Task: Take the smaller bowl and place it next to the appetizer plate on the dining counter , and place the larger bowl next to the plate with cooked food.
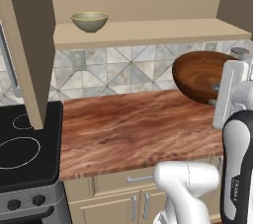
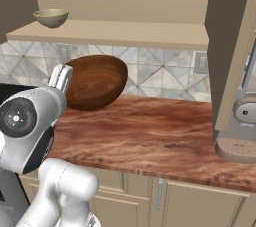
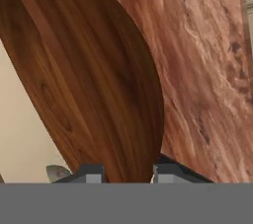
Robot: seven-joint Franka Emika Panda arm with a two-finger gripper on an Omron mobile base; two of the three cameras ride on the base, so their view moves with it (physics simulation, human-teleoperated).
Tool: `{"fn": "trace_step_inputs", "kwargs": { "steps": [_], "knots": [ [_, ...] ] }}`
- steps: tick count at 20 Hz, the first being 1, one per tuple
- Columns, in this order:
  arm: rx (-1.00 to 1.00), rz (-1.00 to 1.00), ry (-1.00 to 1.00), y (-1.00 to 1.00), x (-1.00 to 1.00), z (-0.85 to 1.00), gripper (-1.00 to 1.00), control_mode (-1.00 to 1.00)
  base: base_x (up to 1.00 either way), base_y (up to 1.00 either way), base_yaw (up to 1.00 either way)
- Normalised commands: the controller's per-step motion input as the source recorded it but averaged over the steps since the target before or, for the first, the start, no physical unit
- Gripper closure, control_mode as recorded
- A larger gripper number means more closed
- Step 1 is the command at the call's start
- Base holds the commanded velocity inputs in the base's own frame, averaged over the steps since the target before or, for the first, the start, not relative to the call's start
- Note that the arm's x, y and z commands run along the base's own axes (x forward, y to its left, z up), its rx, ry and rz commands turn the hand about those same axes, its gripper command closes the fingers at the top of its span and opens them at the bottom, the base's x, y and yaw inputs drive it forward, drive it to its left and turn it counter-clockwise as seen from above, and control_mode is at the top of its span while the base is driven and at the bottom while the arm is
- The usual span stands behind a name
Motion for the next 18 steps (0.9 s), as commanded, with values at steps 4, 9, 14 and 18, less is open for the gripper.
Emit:
{"fn": "trace_step_inputs", "kwargs": {
  "steps": [4,9,14,18],
  "knots": [
    [0.00,0.13,-0.03,0.00,-0.27,0.09,1.00,-1.00,0.00,0.00,0.00],
    [0.00,0.09,0.00,0.07,-0.16,0.00,1.00,-1.00,0.00,0.00,0.00],
    [0.00,0.04,-0.11,0.03,-0.41,0.00,1.00,1.00,-0.20,0.00,0.01],
    [0.00,0.00,0.00,0.00,0.00,0.00,1.00,1.00,-1.00,-0.01,0.06]
  ]
}}
